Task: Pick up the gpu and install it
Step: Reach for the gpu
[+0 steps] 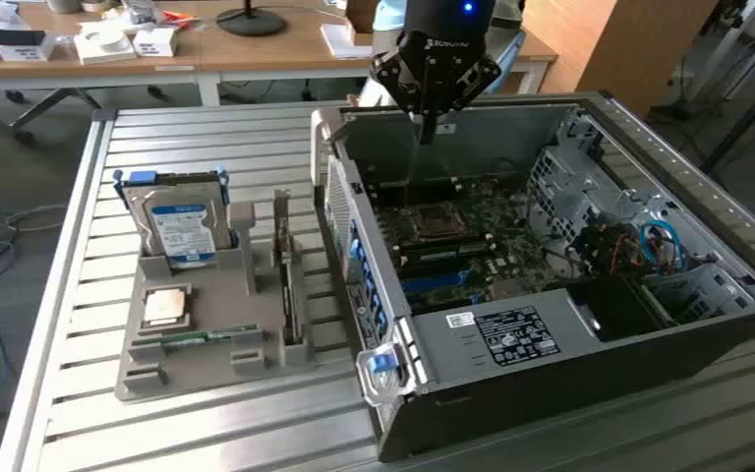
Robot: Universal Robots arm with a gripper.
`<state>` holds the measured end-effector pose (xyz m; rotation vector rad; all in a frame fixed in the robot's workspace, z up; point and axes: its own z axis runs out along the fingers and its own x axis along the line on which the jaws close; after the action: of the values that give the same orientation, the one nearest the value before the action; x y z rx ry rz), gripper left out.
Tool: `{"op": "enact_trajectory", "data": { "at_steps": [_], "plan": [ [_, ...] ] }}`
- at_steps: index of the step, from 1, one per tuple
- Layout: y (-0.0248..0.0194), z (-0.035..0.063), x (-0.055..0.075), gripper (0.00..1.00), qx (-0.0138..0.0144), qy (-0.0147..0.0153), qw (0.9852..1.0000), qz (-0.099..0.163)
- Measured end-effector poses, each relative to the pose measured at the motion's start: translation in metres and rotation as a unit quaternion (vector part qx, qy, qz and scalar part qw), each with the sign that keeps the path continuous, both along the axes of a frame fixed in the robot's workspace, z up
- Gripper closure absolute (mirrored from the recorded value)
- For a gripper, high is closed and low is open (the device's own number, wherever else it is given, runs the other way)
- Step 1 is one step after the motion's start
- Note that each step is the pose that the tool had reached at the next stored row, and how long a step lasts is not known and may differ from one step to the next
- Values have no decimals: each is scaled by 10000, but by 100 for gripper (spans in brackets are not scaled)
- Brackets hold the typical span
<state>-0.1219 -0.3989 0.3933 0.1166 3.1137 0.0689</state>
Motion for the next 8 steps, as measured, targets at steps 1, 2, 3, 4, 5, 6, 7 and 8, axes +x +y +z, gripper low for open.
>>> {"op": "enact_trajectory", "data": {
  "at_steps": [1,2,3,4,5,6,7,8],
  "plan": [
    [0,0,0,89,0,0,10000,0],
    [0,0,0,89,0,0,10000,0],
    [0,0,0,89,0,0,10000,0],
    [0,0,0,89,0,0,10000,0],
    [0,0,0,89,0,0,10000,0],
    [0,0,0,89,0,0,10000,0],
    [0,0,0,89,0,0,10000,0],
    [0,0,0,89,0,0,10000,0]
  ]
}}
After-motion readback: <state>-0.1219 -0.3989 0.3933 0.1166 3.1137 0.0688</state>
